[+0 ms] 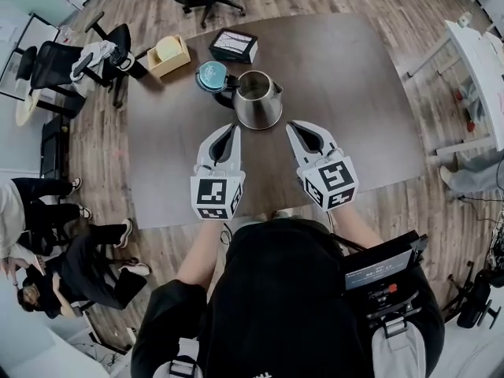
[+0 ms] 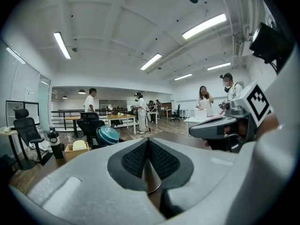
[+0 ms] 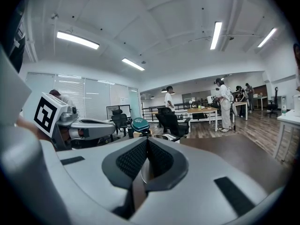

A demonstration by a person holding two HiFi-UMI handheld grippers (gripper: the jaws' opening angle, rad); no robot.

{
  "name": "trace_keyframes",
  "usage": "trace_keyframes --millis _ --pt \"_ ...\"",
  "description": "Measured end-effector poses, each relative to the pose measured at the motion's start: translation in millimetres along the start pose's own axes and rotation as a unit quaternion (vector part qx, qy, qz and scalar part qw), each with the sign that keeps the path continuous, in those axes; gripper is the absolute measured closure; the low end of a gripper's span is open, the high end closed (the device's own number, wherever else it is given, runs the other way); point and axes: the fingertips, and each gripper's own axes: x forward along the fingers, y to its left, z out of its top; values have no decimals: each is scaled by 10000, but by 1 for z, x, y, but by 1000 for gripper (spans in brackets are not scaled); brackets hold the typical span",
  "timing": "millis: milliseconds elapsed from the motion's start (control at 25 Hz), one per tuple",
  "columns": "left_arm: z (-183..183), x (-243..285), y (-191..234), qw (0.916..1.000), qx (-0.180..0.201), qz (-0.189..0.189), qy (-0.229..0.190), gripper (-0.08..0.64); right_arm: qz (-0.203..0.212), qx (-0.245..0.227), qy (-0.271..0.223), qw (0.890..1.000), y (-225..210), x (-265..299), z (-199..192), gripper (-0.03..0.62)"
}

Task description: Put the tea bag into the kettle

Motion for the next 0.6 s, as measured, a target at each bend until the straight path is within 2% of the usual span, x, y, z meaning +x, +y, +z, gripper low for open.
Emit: trace_keyframes --millis 320,480,600 --pt "4 -33 -7 9996 -125 144 -194 557 150 -6 -61 9999 19 -10 -3 584" --pt "9 -45 -5 9988 -305 164 -356 557 186 -53 -88 9998 28 -14 -2 584" --pt "11 -50 -6 9988 -254 117 -395 557 207 -73 -95 9997 35 -15 0 584"
